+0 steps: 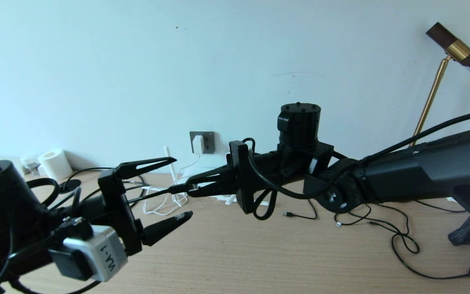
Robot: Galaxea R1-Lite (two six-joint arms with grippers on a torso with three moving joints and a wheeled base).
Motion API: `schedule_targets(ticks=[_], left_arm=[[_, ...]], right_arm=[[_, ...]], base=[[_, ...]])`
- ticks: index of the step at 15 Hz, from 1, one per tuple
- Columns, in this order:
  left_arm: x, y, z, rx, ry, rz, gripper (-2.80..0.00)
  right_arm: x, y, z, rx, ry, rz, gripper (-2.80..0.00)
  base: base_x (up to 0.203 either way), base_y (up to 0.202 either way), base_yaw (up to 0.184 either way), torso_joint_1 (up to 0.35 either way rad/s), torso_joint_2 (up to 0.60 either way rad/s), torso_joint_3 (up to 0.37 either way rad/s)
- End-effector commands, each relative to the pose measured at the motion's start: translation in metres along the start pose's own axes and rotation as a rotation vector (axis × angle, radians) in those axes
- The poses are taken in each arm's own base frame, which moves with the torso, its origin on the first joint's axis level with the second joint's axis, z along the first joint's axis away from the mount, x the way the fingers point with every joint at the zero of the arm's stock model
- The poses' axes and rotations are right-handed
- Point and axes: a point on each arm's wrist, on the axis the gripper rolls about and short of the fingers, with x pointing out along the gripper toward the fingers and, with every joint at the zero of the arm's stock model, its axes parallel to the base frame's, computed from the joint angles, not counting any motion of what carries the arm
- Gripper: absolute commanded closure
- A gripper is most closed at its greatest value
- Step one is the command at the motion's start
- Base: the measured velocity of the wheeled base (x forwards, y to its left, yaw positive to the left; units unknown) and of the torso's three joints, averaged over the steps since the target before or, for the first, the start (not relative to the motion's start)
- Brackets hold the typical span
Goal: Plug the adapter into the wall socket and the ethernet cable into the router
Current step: Hand it to the other hand
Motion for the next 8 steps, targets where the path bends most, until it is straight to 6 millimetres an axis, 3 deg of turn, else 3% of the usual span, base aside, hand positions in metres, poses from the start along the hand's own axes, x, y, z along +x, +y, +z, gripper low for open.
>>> schedule_targets(ticks=[1,8], left_arm=[[-0.0006,0.0003,0.0007,0.011,-0.005,0.004,-2.80],[-0.0028,-0.0009,0.0021,0.000,-0.004,0.002,-2.80]], right_arm=[[0.0003,0.0000,-0.0001,0.007,0.007,-0.001,0.00],[0.0003,0.0000,-0.0001,0.006,0.007,-0.001,0.00]], base=[[0.000,0.000,0.000,0.000,0.00,0.000],[0.000,0.000,0.000,0.000,0.00,0.000]])
